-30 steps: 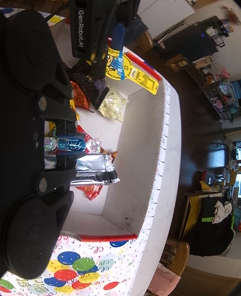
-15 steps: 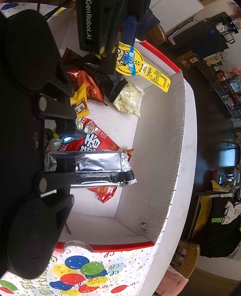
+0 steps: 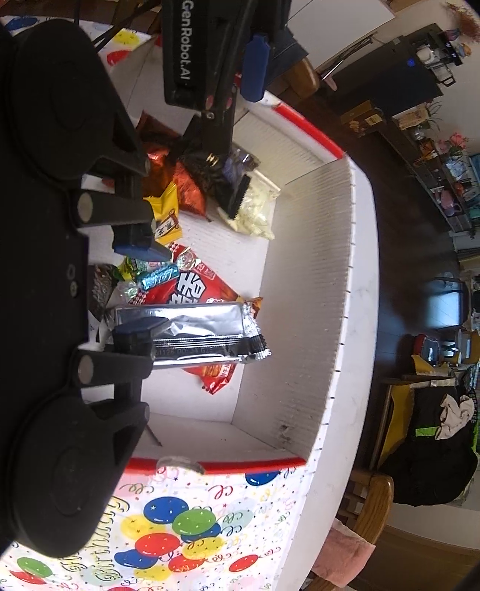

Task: Organize snacks
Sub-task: 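Carry both snacks into the red box and open both tools, then withdraw both tools from the box toward the last two packets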

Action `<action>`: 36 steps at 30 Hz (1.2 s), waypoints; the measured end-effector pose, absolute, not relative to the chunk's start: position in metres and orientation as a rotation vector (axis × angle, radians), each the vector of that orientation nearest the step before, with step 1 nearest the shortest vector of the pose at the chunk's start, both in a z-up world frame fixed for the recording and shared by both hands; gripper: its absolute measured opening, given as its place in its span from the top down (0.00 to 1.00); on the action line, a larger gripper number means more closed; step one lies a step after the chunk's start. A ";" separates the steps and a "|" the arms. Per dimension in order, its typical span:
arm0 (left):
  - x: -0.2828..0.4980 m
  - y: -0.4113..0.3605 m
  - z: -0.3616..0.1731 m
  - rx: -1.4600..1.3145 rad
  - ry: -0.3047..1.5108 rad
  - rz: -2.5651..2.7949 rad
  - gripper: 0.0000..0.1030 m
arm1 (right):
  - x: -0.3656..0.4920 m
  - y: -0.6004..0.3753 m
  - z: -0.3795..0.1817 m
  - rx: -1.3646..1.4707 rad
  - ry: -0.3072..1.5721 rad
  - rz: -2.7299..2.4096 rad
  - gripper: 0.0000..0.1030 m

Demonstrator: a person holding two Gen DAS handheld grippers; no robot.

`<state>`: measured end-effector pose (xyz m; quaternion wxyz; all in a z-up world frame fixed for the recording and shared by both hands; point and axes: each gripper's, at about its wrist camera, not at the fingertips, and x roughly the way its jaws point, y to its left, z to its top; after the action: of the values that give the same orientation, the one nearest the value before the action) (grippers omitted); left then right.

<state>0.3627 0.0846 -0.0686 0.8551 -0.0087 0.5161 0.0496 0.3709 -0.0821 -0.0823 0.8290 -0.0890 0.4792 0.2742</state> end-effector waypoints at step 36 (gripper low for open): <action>0.227 0.053 0.003 -0.045 0.816 -0.003 0.33 | 0.251 -0.149 0.008 -0.007 0.742 0.658 0.25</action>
<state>0.2273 0.0528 0.0031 0.9177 -0.0217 0.3967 -0.0017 0.2510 -0.1489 0.0085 0.8795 -0.0034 0.3561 0.3157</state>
